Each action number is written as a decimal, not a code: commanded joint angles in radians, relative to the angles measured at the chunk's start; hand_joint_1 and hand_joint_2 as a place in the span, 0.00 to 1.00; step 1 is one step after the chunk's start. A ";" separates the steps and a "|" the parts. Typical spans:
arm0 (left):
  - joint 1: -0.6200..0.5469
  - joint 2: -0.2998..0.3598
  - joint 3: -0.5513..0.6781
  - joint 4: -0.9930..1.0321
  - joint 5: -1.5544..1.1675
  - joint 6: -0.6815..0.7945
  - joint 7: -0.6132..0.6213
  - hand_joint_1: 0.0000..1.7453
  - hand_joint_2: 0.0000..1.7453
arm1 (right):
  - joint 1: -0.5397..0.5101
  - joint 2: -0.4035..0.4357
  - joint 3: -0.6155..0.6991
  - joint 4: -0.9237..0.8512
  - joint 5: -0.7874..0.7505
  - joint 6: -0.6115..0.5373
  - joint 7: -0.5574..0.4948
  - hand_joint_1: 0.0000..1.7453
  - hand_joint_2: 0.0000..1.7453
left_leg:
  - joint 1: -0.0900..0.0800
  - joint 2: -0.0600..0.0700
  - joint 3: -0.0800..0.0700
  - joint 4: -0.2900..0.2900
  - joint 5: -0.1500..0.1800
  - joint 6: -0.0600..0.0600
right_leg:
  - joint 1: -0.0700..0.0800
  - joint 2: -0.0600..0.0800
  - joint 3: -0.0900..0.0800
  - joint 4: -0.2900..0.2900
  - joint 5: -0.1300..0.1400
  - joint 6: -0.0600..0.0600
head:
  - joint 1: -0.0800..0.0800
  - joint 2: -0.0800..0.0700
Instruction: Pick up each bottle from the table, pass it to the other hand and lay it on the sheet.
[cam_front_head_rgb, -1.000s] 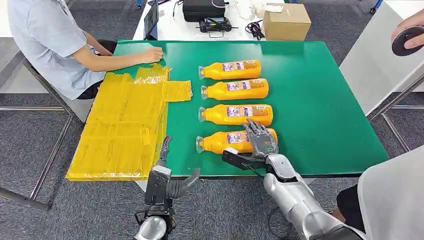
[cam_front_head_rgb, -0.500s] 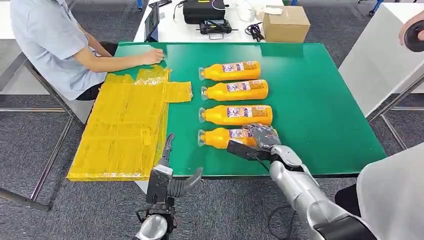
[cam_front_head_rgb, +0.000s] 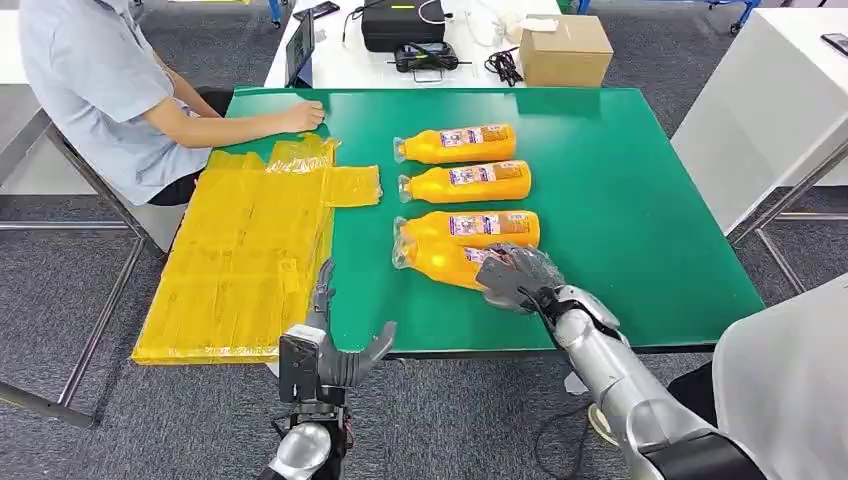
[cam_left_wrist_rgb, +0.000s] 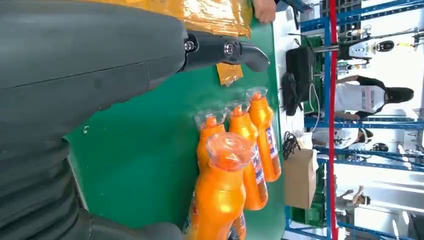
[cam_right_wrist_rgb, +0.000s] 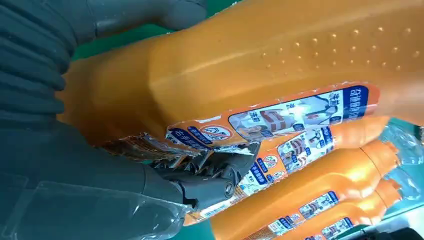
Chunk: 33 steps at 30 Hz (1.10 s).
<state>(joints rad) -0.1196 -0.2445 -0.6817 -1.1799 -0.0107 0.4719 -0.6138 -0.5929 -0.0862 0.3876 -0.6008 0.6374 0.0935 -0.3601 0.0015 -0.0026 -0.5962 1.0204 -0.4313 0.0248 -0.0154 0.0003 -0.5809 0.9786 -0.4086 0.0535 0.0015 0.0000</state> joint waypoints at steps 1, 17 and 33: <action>-0.038 0.003 0.015 0.030 0.115 -0.029 0.022 0.00 1.00 | 0.081 0.012 -0.043 -0.045 -0.122 0.053 -0.047 1.00 1.00 | 0.001 -0.002 0.001 -0.001 0.000 -0.001 | 0.001 -0.002 0.002 -0.001 0.000 -0.001 | 0.000 0.000; -0.108 0.010 -0.032 0.244 0.475 -0.383 0.248 0.00 1.00 | 0.132 0.046 0.079 -0.438 -0.402 0.058 -0.018 1.00 1.00 | 0.000 0.000 -0.009 -0.001 0.000 -0.001 | 0.000 0.000 -0.007 0.000 -0.001 -0.002 | 0.000 0.000; -0.158 -0.041 0.050 0.175 0.251 -0.071 -0.053 0.00 1.00 | 0.112 0.065 0.224 -0.443 -0.396 0.059 -0.016 1.00 1.00 | 0.000 0.000 -0.017 0.000 0.001 0.000 | 0.000 0.001 -0.014 0.001 0.000 -0.001 | 0.000 0.000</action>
<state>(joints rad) -0.2237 -0.2697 -0.6840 -1.0201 0.2601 0.2859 -0.5765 -0.4374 -0.0282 0.4929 -1.0575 0.2335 0.1469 -0.3761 0.0013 -0.0049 -0.6153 1.0205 -0.4297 0.0253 -0.0159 -0.0008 -0.5963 0.9796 -0.4086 0.0540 0.0015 0.0000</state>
